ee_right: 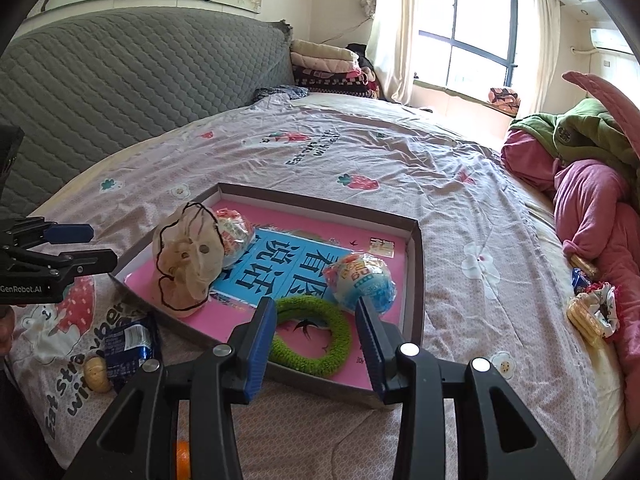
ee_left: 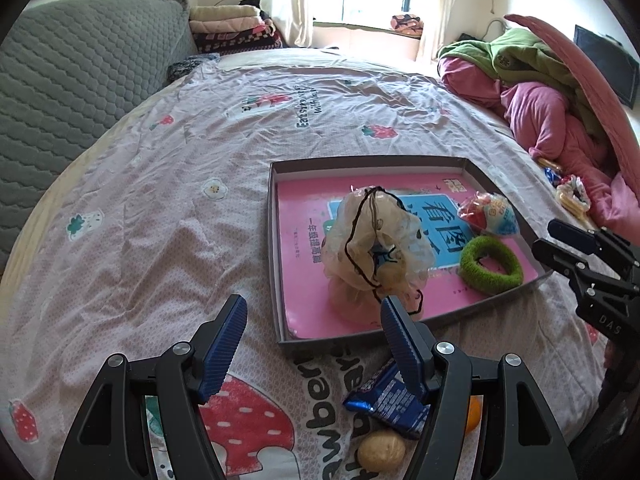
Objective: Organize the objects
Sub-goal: 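Withdraw both open tools from the tray toward the walnut and oranges, then move the left tool to the walnut while the right tool approaches an orange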
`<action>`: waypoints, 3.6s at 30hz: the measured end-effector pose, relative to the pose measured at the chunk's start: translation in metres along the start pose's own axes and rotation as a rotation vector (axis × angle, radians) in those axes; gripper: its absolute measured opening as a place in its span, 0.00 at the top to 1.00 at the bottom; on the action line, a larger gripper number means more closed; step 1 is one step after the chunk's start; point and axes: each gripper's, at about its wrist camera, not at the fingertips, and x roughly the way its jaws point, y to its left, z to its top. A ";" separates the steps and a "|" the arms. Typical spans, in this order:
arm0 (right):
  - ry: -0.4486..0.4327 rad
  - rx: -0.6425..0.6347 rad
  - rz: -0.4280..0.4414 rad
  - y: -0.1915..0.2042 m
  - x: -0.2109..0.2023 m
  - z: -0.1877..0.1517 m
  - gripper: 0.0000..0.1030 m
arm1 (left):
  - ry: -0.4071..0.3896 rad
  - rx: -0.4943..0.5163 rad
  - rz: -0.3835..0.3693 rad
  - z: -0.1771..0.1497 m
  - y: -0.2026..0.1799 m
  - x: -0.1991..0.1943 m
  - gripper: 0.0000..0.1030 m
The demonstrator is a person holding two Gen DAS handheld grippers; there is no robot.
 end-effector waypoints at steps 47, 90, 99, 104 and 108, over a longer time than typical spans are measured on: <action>0.088 -0.163 0.181 0.043 -0.011 -0.036 0.60 | 0.076 0.142 -0.030 -0.056 -0.012 -0.001 0.31; 0.141 -0.259 0.316 0.063 -0.025 -0.061 0.60 | 0.139 0.240 -0.110 -0.085 -0.035 -0.004 0.31; 0.173 -0.296 0.315 0.071 -0.021 -0.067 0.60 | 0.161 0.237 -0.109 -0.086 -0.036 0.002 0.31; 0.189 -0.304 0.315 0.072 -0.018 -0.069 0.60 | 0.164 0.234 -0.109 -0.085 -0.037 0.004 0.31; 0.209 -0.316 0.319 0.074 -0.015 -0.072 0.60 | 0.182 0.227 -0.118 -0.085 -0.038 0.008 0.31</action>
